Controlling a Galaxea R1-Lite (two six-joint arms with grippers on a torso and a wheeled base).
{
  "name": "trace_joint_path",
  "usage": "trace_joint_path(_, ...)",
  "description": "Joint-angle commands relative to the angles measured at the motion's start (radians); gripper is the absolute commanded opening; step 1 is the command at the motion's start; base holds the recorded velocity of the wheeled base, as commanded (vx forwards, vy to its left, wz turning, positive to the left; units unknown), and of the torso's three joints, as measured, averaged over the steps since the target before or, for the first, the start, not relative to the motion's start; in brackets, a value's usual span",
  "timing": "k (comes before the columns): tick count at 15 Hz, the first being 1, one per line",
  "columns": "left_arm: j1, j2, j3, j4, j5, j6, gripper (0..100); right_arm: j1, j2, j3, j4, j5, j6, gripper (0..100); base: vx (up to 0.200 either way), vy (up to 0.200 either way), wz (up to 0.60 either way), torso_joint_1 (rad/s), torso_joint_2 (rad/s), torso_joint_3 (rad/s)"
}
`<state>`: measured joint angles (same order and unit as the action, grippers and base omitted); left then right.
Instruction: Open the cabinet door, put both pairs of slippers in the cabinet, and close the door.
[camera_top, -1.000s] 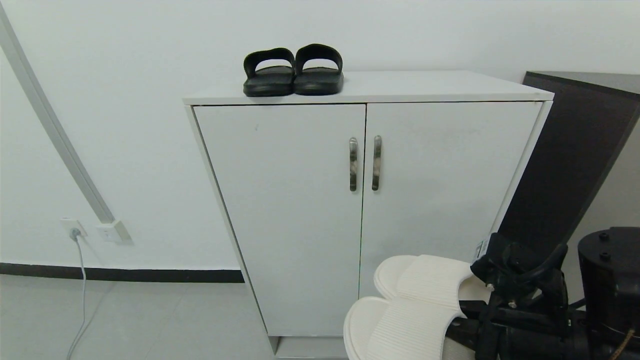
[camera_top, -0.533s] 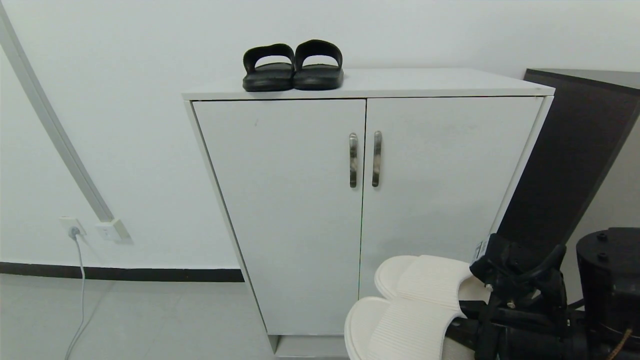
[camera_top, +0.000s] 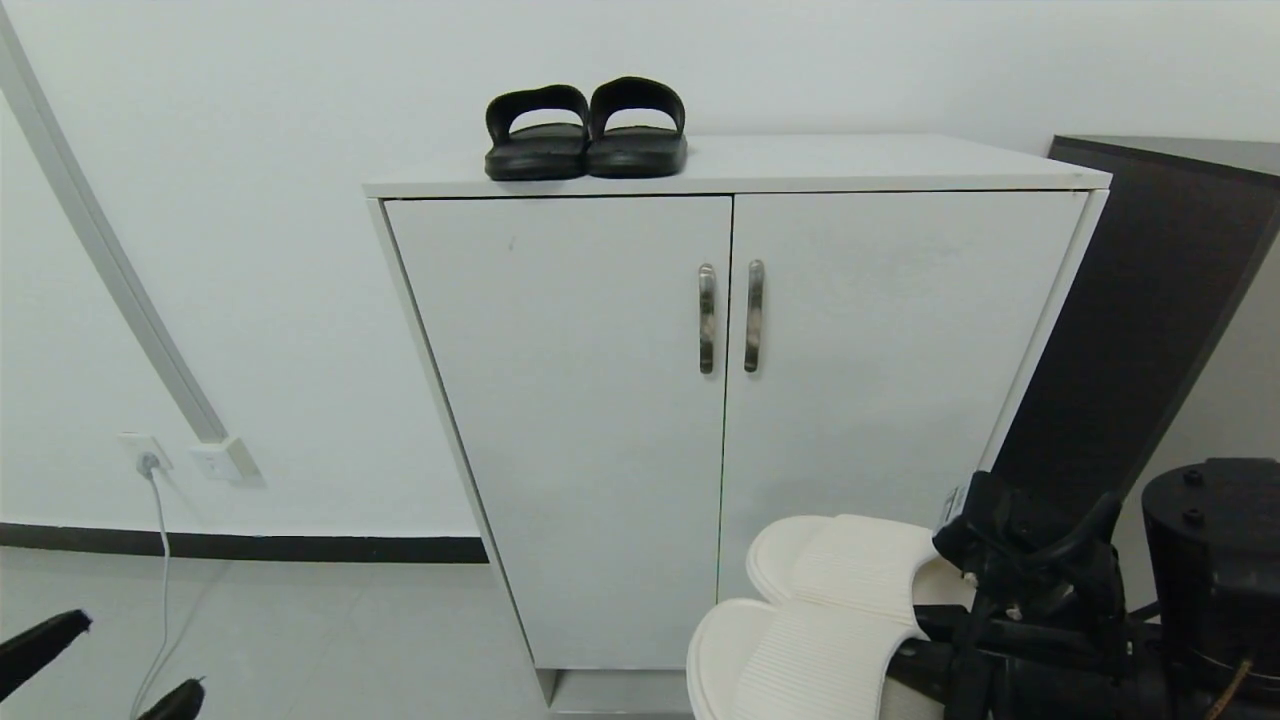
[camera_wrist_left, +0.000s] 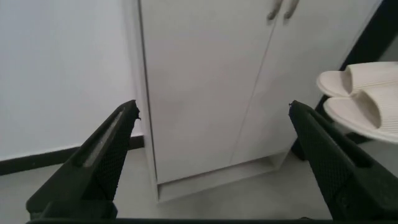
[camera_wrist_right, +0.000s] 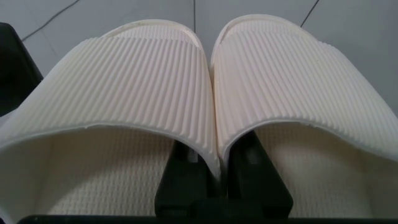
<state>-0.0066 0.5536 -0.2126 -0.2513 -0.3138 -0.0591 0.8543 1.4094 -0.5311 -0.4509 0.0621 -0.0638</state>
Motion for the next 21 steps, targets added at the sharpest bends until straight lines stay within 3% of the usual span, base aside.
trace_joint_path(1, -0.024, 0.259, -0.047, -0.117, -0.064, 0.004, 100, 0.0, 0.02, -0.001, -0.012, 0.001, -0.001, 0, 0.0, 0.0, 0.0, 0.0, 0.0, 0.0)
trace_joint_path(5, -0.168, 0.454, -0.074, -0.304, -0.056, -0.002, 100, 0.0, 0.033, 0.003, -0.034, -0.002, -0.001, 0, 0.0, 0.0, 0.0, 0.0, 0.0, 0.0)
trace_joint_path(7, -0.194, 0.491, -0.102, -0.312, -0.056, -0.002, 100, 0.0, 0.034, 0.003, -0.034, -0.002, -0.001, 0, 0.0, 0.0, 0.0, 0.0, 0.0, 0.0)
trace_joint_path(10, -0.276, 0.565, -0.182, -0.312, -0.056, -0.019, 100, 0.0, 0.033, 0.005, -0.035, -0.002, -0.001, 0, 0.0, 0.0, 0.0, 0.0, 0.0, 0.0)
trace_joint_path(13, -0.36, 0.641, -0.261, -0.313, -0.056, -0.067, 100, 0.003, 0.033, 0.005, -0.035, -0.002, -0.001, 0, 0.0, 0.0, 0.0, 0.0, 0.0, 0.0)
trace_joint_path(16, -0.418, 0.726, -0.358, -0.313, -0.054, -0.068, 100, 0.016, 0.033, 0.003, -0.035, -0.004, -0.001, 0, 0.0, 0.0, 0.0, 0.0, 0.0, 0.0)
trace_joint_path(18, -0.523, 0.796, -0.462, -0.313, -0.054, -0.073, 100, 0.016, 0.033, 0.011, -0.035, -0.008, -0.001, 0, 0.0, 0.0, 0.0, 0.0, 0.0, 0.0)
trace_joint_path(19, -0.541, 0.816, -0.493, -0.313, -0.056, -0.077, 100, 0.016, 0.033, 0.013, -0.035, -0.008, -0.001, 0, 0.0, 0.0, 0.0, 0.0, 0.0, 0.0)
trace_joint_path(21, -0.593, 0.907, -0.608, -0.313, -0.057, -0.117, 100, 0.014, 0.033, 0.014, -0.035, -0.008, 0.001, 0, 0.0, 0.0, 0.0, 0.0, 0.0, 0.0)
